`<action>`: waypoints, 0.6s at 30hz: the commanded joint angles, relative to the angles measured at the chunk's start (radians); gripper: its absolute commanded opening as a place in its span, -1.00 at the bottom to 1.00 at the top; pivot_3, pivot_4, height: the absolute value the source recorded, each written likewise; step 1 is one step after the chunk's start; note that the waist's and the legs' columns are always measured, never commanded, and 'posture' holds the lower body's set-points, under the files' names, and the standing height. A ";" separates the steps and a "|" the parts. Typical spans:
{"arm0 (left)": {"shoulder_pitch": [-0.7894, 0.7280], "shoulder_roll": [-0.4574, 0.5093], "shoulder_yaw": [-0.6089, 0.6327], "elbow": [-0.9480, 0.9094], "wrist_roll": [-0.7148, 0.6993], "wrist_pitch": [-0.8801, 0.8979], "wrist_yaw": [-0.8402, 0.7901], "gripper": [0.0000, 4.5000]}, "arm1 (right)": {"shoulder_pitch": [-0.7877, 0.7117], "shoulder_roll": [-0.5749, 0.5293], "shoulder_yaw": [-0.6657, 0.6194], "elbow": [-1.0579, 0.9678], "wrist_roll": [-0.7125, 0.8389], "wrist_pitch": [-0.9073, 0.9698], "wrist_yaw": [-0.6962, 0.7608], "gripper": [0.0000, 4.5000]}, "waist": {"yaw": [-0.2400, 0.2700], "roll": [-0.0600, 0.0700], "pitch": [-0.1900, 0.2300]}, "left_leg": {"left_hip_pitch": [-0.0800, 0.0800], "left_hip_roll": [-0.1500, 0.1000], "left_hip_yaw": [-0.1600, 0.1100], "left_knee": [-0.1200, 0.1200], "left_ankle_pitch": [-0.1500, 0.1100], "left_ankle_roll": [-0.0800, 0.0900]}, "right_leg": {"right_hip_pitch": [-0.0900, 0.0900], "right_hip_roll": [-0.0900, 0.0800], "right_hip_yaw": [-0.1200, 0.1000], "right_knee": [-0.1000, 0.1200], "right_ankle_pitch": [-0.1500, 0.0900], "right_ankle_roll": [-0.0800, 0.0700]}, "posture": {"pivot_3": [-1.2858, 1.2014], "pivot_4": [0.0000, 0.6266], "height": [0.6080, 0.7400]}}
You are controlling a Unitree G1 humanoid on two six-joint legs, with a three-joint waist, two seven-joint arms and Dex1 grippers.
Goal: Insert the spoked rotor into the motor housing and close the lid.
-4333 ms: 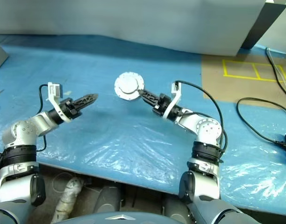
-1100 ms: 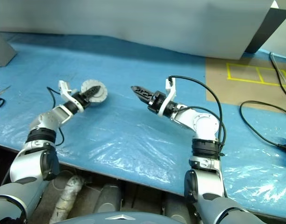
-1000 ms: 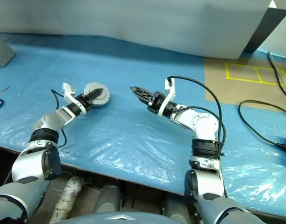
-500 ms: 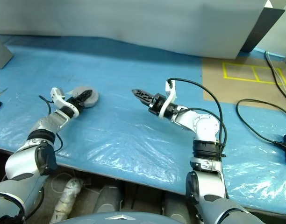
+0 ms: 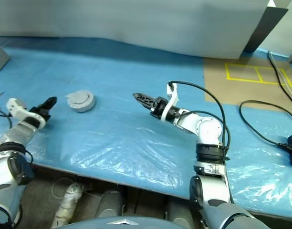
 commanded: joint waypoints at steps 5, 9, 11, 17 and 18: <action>-0.094 0.028 -0.016 -0.131 -0.030 0.093 -0.223 0.98 | -0.001 -0.022 0.019 -0.055 -0.030 -0.032 0.050 0.39 | 0.016 0.000 0.000 | 0.000 0.000 0.000 0.001 0.000 0.000 | 0.000 -0.001 0.000 0.002 0.000 0.000 | 0.03 -0.52 1.00; -0.091 -0.092 -0.188 -0.534 -0.067 0.264 -0.361 0.98 | 0.032 -0.103 0.056 -0.166 -0.114 -0.128 0.135 0.39 | 0.030 0.000 0.000 | -0.001 0.000 0.001 0.002 0.000 0.000 | 0.001 -0.004 -0.001 0.002 0.000 0.000 | 0.03 -0.52 1.00; -0.084 -0.155 -0.251 -0.685 -0.081 0.311 -0.362 0.98 | 0.054 -0.152 0.095 -0.216 -0.194 -0.203 0.179 0.39 | 0.030 0.000 0.000 | -0.002 -0.001 0.002 0.002 0.000 0.000 | 0.001 -0.006 -0.001 0.002 0.000 0.000 | 0.03 -0.52 1.00; 0.036 -0.244 -0.530 -0.999 0.012 0.300 -0.450 0.98 | 0.118 -0.294 0.191 -0.302 -0.379 -0.338 0.268 0.39 | -0.001 0.000 0.000 | -0.001 0.000 0.002 0.001 0.000 0.000 | 0.000 -0.002 0.000 0.001 0.000 0.000 | 0.03 -0.52 1.00; 0.052 -0.248 -0.571 -1.014 0.039 0.277 -0.467 0.98 | 0.135 -0.317 0.203 -0.314 -0.408 -0.356 0.276 0.39 | -0.005 0.000 0.000 | -0.001 0.000 0.002 0.001 0.000 0.000 | 0.000 0.000 0.000 0.001 0.000 0.000 | 0.03 -0.52 1.00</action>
